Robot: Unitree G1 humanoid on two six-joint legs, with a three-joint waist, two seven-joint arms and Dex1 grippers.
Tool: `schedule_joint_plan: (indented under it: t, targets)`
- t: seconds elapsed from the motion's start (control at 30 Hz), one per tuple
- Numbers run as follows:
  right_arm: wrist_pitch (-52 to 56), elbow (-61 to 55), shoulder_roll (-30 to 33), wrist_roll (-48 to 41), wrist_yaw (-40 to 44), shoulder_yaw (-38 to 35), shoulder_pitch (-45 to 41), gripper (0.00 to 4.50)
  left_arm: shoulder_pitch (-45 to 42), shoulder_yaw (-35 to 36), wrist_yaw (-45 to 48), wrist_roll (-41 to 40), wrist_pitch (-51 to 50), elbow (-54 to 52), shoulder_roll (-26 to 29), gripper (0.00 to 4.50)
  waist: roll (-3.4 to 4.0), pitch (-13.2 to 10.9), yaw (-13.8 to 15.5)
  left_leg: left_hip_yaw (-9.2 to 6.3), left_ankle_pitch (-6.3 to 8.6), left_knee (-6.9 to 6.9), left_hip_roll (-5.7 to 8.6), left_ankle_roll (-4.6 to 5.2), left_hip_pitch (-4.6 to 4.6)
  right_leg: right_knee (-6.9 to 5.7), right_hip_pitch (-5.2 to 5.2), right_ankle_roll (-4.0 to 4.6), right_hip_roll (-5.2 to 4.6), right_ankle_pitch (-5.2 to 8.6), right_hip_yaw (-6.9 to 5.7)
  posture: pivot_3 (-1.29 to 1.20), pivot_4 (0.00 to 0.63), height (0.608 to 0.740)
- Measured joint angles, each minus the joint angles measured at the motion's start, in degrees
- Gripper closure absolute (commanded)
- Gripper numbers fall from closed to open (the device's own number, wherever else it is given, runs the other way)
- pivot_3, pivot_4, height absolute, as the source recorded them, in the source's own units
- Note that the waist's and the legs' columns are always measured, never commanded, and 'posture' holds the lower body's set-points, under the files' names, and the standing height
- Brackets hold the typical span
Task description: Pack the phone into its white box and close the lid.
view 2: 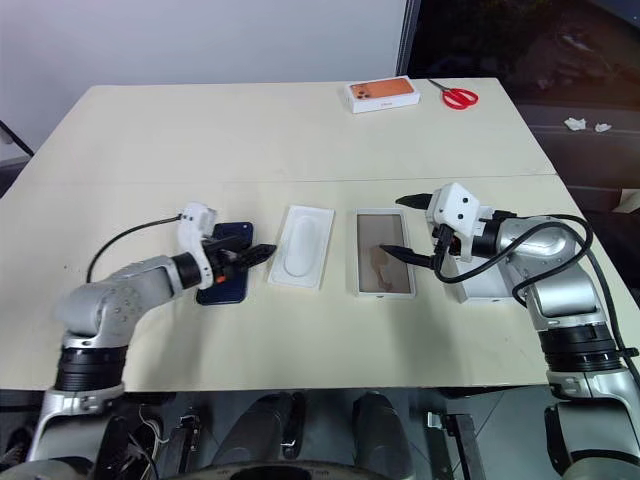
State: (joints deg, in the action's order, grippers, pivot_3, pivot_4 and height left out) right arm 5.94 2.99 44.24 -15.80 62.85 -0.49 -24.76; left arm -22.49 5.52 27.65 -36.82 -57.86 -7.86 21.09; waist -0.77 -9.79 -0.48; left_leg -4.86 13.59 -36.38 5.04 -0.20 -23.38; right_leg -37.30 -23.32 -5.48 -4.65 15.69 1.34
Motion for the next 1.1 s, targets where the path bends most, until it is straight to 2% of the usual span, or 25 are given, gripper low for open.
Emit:
schedule_joint_plan:
  t: [0.2, 0.67, 0.77, 1.0, 1.1]
  targets:
    - [-0.1, 0.0, -0.2, 0.8, -0.5, 0.1, 1.1, 0.0, -2.9, 1.6, -3.4, -2.9, -6.8, 1.9, -5.1, 0.02, 0.01, 0.0, -0.1, 0.0, -0.01, 0.01, -0.02, -0.02, 0.02, -0.05, -0.01, 0.0, 0.05, 0.0, -0.01, 0.0, 0.15, 0.74]
    - [-0.2, 0.0, -0.7, 1.1, -1.1, 0.1, 1.1, 0.0, -7.4, 9.9, -6.7, -8.4, -13.6, 10.2, -10.6, 0.02, 0.0, 0.0, 0.1, 0.0, -0.08, -0.12, 0.01, -0.14, 0.03, -0.05, 0.07, 0.0, 0.02, 0.0, -0.06, 0.0, 0.15, 0.74]
    - [-0.2, 0.0, -0.7, 1.1, -1.2, 0.1, 1.1, 0.0, -7.6, 11.6, -8.0, -9.2, -14.6, 11.4, -11.3, 0.92, 0.0, 0.0, 0.1, 0.0, -0.08, -0.12, 0.01, -0.15, 0.02, -0.05, 0.07, 0.0, 0.02, 0.0, -0.07, 0.0, 0.15, 0.74]
    - [-0.1, -0.4, -0.8, 1.1, -1.6, 0.1, 1.1, 0.0, -7.6, 14.1, -10.5, -10.9, -17.7, 12.7, -13.2, 4.44, 0.01, 0.1, 0.1, 0.0, -0.09, -0.12, 0.01, -0.16, 0.06, -0.05, 0.12, 0.0, 0.02, 0.0, -0.07, 0.0, 0.15, 0.74]
    - [-0.1, -0.4, -0.7, 1.1, -1.6, 0.1, 1.2, 0.0, -7.5, 14.9, -11.5, -11.4, -17.6, 12.2, -13.8, 4.48, 0.01, 0.1, 0.0, -0.01, -0.07, -0.12, 0.0, -0.14, 0.1, -0.05, 0.16, 0.0, 0.03, 0.0, -0.07, 0.0, 0.15, 0.74]
